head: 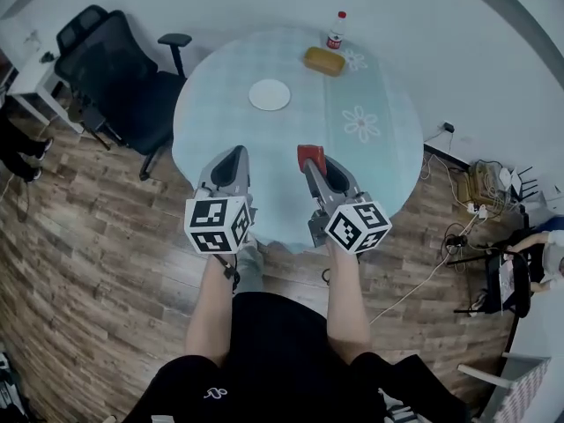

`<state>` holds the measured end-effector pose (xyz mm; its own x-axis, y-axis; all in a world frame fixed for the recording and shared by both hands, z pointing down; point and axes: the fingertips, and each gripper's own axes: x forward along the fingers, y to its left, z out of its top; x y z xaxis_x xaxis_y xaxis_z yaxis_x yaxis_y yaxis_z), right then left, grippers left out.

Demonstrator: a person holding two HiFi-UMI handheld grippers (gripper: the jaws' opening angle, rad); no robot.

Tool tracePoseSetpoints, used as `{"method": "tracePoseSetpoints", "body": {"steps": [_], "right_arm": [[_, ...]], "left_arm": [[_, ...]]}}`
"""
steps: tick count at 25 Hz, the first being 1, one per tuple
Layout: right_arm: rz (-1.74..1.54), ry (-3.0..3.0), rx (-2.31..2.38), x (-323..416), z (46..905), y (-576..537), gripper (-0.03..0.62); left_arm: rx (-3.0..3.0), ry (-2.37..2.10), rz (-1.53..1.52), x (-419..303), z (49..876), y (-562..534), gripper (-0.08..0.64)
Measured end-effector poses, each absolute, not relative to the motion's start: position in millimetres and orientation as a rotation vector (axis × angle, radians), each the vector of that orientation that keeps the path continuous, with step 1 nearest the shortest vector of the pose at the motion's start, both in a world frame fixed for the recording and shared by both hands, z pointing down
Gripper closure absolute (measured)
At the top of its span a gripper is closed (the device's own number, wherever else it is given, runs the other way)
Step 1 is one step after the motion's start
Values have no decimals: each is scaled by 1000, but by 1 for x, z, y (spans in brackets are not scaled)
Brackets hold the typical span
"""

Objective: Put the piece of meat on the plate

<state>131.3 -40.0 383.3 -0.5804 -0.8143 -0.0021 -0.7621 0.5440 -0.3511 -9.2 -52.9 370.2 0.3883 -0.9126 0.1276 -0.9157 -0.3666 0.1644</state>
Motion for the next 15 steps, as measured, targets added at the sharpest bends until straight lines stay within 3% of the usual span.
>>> {"method": "tracePoseSetpoints", "body": {"steps": [15], "right_arm": [[-692,2731,-1403,30,445,-240,492]], "left_arm": [[2243,-1523,97,-99,443,-273,563]]}}
